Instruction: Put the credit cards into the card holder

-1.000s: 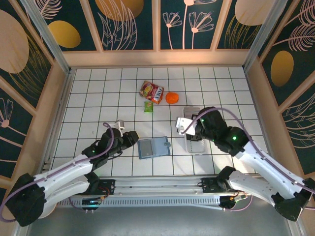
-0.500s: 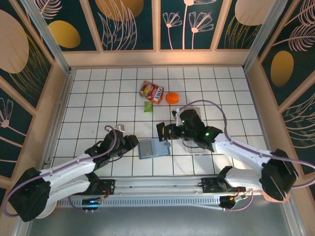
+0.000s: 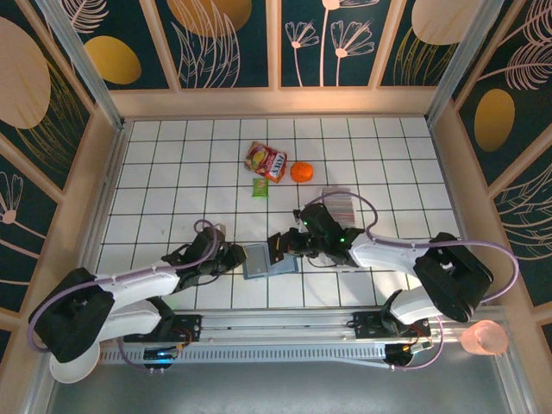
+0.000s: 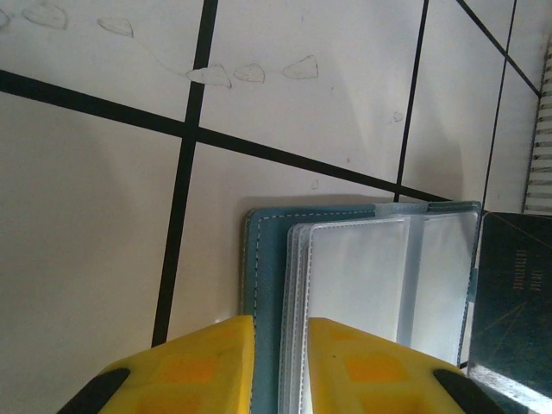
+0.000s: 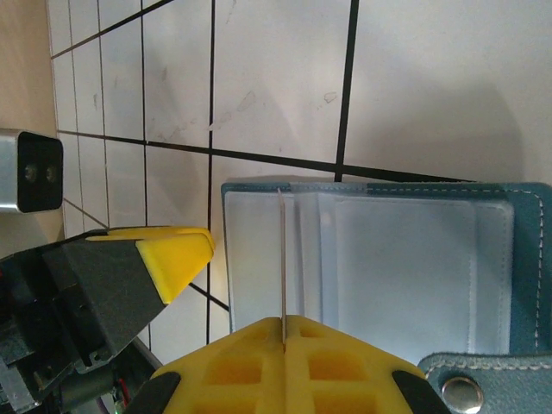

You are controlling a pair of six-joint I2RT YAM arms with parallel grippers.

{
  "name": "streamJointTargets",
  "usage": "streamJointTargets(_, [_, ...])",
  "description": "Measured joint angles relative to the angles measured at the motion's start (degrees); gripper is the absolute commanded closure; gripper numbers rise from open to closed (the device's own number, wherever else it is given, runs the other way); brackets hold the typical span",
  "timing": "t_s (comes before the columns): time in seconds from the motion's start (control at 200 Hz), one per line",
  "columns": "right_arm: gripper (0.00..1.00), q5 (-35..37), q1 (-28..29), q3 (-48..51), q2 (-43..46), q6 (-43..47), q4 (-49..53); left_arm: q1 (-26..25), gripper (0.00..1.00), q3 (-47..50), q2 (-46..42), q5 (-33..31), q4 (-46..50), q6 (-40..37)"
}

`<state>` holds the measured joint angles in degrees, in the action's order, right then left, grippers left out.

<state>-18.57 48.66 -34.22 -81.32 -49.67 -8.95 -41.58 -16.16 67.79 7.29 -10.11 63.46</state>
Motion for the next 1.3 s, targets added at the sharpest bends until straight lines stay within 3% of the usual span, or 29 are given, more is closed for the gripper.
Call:
streamJointTargets(0.651, [1.00,-1.49,1.36,-0.92,-6.08,0.26,-2.91,0.00,0.81,-0.35,2.36,1.27,-0.81,-0.24])
streamJointTargets(1.301, [1.00,0.57,2.36,-0.09,-5.46,0.02,-4.31,0.00,0.82,-0.22,2.34,1.25,-0.83,-0.37])
